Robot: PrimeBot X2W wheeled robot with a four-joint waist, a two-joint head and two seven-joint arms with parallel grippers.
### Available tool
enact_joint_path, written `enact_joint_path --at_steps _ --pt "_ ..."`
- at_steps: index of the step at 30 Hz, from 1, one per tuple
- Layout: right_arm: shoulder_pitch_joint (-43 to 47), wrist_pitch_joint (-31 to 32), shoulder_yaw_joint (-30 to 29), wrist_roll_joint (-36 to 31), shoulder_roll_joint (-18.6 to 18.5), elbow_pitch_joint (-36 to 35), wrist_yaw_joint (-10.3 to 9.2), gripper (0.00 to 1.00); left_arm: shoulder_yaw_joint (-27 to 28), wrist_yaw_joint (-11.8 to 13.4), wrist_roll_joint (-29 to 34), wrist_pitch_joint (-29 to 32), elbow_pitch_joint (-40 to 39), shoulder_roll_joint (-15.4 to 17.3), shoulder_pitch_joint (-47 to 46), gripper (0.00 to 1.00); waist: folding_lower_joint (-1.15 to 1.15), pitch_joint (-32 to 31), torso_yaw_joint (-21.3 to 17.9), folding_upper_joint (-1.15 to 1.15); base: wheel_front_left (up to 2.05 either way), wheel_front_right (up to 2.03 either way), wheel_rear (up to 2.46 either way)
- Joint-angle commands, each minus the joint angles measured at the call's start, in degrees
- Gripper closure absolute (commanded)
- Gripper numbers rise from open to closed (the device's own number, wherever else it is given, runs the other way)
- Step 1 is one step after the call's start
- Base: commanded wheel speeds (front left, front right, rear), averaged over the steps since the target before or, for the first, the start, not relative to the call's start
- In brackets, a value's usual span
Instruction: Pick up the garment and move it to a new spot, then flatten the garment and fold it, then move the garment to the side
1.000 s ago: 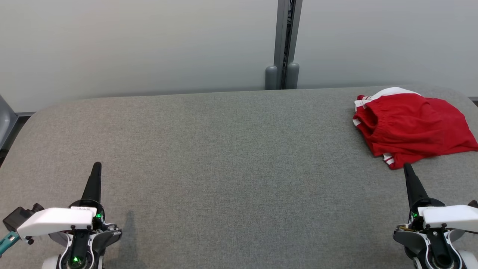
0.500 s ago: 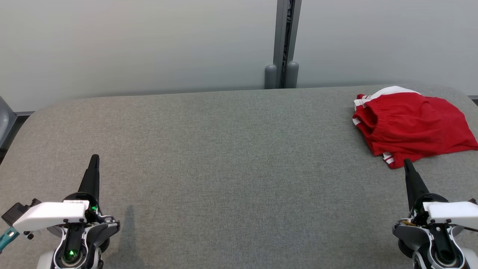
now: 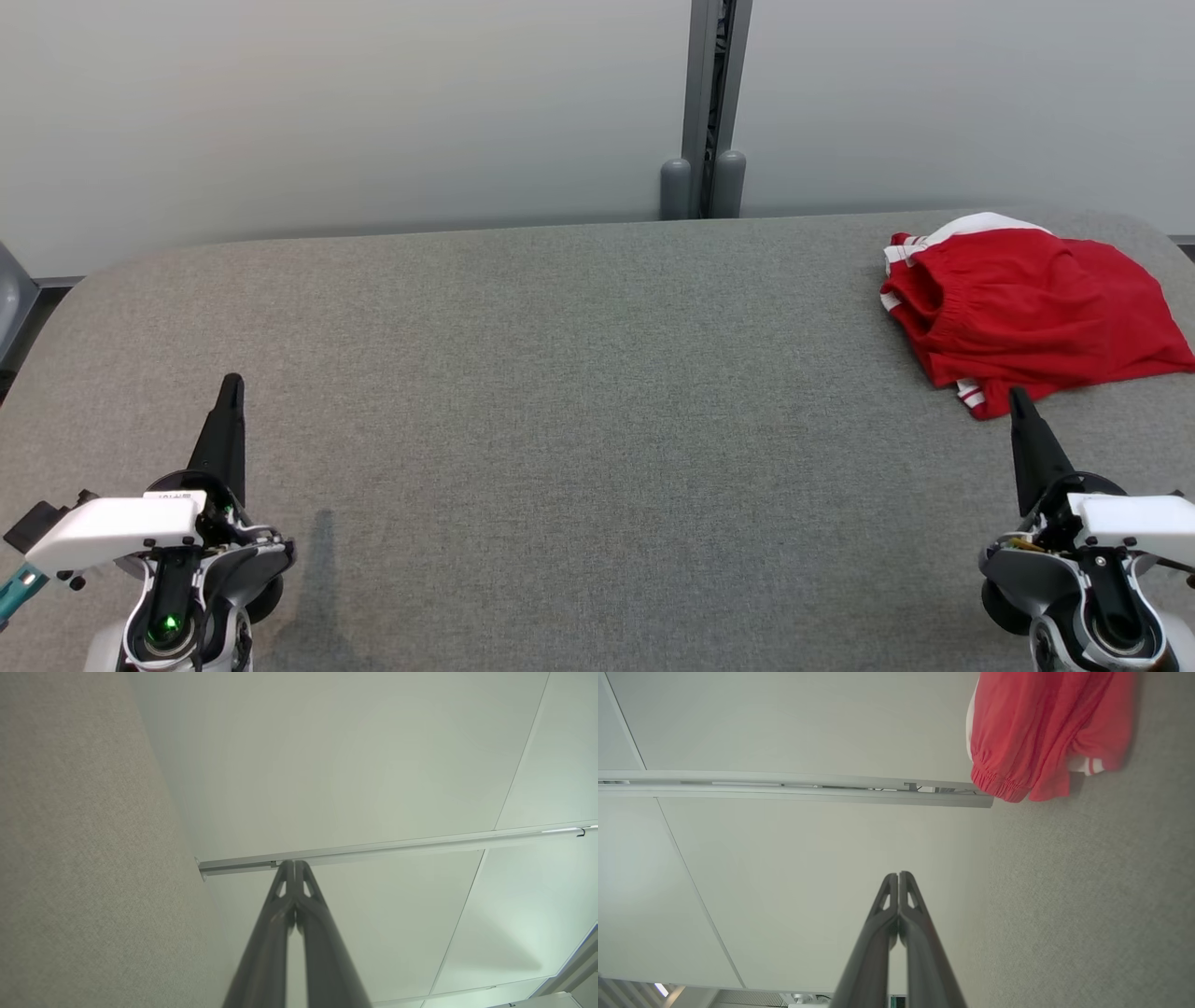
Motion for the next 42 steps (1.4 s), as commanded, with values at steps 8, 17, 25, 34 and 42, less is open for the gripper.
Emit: enact_joint_path --at_steps 8,17,25,34,42 --pt "-0.40 0.41 -0.39 0.93 -0.20 0.27 0.14 1.00 0.34 -0.39 -0.94 0.35 0.23 0.30 -1.42 1.00 0.00 0.03 -0.01 0.00 0.00 0.00 0.00" --pt "-0.40 0.35 -0.39 0.93 -0.21 0.27 0.13 1.00 0.33 -0.39 -0.94 0.34 0.21 0.30 -1.42 1.00 0.00 0.03 -0.01 0.00 0.00 0.00 0.00" --pt "-0.40 0.35 -0.38 0.94 -0.21 0.27 0.13 1.00 0.32 -0.39 -0.94 0.34 0.21 0.30 -1.42 1.00 0.00 0.03 -0.01 0.00 0.00 0.00 0.00" --pt "-0.40 0.34 -0.39 0.94 -0.21 0.27 0.13 1.00 0.32 -0.38 -0.95 0.33 0.20 0.30 -1.42 1.00 0.00 0.03 -0.01 0.00 0.00 0.00 0.00" --pt "-0.40 0.34 -0.37 0.95 -0.21 0.27 0.13 1.00 0.31 -0.38 -0.95 0.33 0.20 0.30 -1.42 1.00 0.00 0.03 -0.01 0.00 0.00 0.00 0.00"
